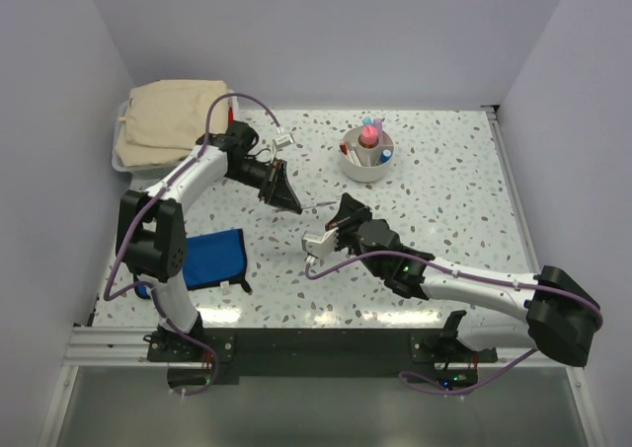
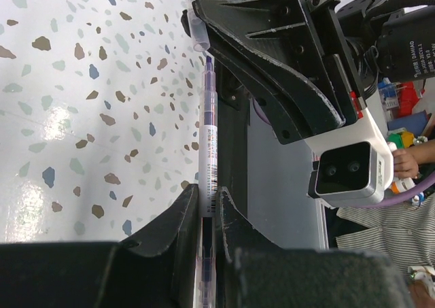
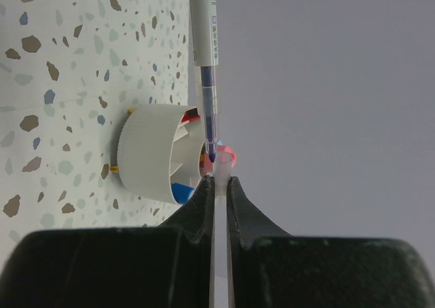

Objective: Sort the stationery into containers
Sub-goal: Close the pen cap on the pen.

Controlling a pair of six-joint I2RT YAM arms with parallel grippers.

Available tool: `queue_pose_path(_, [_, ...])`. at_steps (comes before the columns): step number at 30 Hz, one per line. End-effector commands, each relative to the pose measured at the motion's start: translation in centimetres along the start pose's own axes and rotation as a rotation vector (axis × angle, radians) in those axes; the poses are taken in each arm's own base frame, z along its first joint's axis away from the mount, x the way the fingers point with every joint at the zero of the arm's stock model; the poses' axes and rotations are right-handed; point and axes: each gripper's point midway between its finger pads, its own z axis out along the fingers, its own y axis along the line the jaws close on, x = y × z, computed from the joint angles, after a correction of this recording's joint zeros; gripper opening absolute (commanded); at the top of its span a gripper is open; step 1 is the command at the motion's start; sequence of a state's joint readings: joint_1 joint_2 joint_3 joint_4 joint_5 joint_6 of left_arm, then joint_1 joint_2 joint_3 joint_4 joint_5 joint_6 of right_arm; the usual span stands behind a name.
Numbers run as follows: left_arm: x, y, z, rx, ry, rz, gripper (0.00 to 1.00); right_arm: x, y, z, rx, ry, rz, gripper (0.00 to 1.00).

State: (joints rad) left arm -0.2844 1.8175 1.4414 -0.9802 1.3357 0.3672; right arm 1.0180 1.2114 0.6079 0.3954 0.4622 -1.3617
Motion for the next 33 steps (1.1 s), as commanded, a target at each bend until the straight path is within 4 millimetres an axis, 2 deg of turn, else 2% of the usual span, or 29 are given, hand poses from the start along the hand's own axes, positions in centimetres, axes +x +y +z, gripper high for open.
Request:
queue_pose_path(1, [-0.4,-0.5,0.2,0.039,-0.017,0.009,0.0,-0.2,-2.0,-0.2,0.031,0.003,0.03,0.0])
queue_pose_path(9, [-0.3,-0.4,0.2,0.034,-0.016,0.012,0.0,-0.1,-1.7,-0.5,0.021,0.005,0.037,0.0])
queue_pose_path(26, [-0.3,0.8,0.7,0.019,-0.017,-0.022,0.0,-0.5,-3.0,-0.7,0.059,-0.009,0.05,0.0])
queue_pose_path(33, [-0.5,0.5,0.6,0.019,-0.018,-0.01,0.0,-0.6,-2.4,-0.7,0.031,-0.009,0.043,0.0])
